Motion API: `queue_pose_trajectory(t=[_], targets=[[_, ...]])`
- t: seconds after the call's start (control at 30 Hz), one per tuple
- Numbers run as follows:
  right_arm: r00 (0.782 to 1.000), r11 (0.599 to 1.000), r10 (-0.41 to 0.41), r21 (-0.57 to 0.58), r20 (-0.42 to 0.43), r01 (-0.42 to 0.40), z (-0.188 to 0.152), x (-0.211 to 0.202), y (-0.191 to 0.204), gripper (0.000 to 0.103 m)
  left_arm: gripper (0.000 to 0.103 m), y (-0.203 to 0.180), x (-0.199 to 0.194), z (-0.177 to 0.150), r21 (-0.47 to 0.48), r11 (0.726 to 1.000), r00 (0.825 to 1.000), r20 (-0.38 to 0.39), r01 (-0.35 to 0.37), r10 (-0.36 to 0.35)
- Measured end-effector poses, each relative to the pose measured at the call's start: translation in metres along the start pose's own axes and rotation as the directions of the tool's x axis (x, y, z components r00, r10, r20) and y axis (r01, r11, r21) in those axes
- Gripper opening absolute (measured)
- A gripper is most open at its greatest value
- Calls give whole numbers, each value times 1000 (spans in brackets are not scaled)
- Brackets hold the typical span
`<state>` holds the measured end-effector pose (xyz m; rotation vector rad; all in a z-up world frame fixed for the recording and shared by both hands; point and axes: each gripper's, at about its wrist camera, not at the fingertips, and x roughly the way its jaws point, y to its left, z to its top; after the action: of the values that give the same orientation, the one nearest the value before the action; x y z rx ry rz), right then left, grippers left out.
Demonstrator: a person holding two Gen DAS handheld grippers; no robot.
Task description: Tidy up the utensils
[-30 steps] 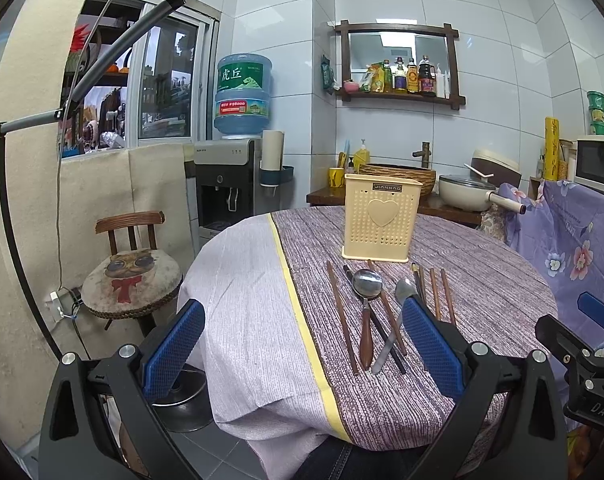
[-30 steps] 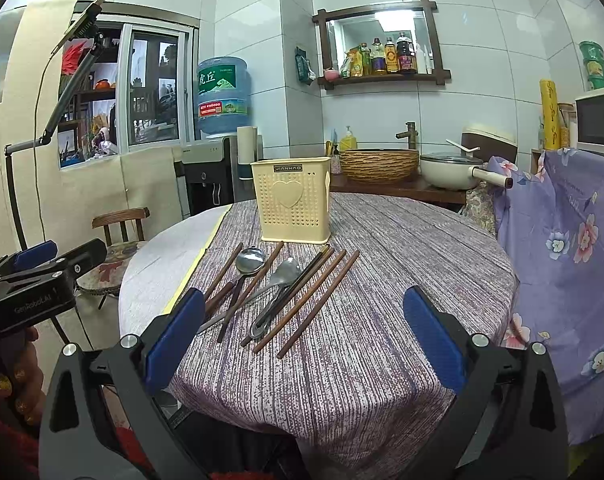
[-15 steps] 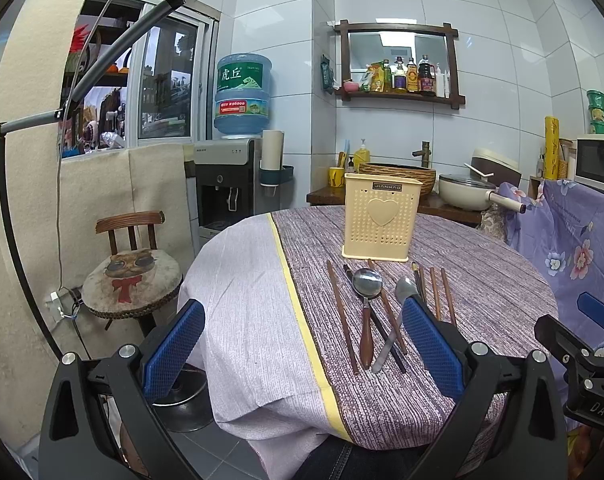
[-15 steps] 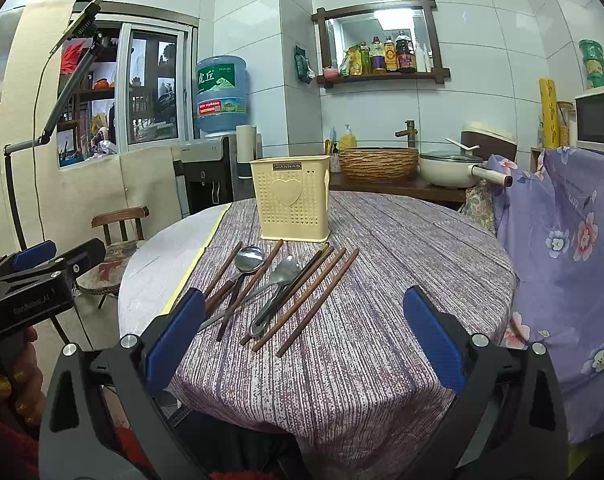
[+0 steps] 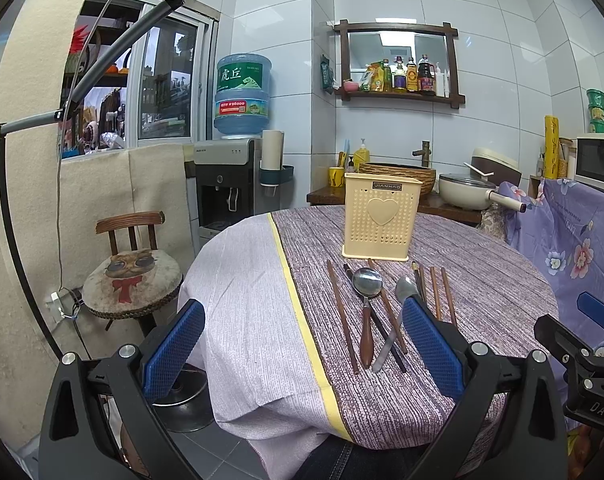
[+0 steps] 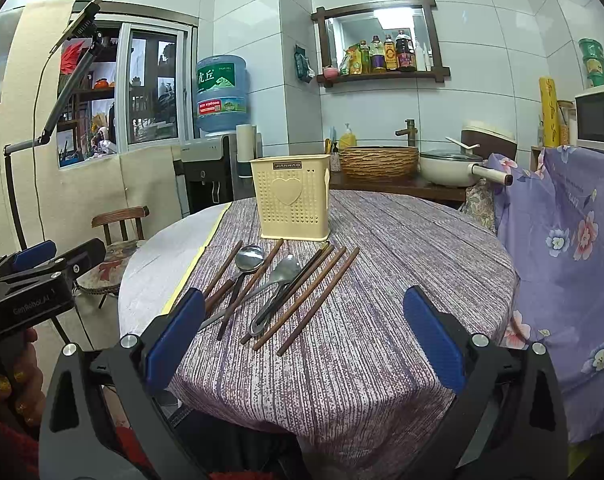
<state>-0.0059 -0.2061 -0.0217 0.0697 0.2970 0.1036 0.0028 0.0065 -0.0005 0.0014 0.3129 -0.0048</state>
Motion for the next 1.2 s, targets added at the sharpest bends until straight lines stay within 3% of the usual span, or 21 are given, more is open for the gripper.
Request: queue_pose_trajectory(t=[0.93, 1.07, 1.2], targets=[[999, 999, -28, -16, -21, 28, -7, 12, -1, 98, 98, 0, 7, -3, 19, 1000, 1000, -14, 15, -15], [991, 997, -83, -10, -108, 82, -8, 38, -15, 98, 98, 3, 34, -8, 39, 999, 996, -89, 35, -32], [962, 990, -140, -15, -236, 140, -9, 78, -36, 98, 98, 3, 65, -5, 77, 997, 984, -176, 29, -15]])
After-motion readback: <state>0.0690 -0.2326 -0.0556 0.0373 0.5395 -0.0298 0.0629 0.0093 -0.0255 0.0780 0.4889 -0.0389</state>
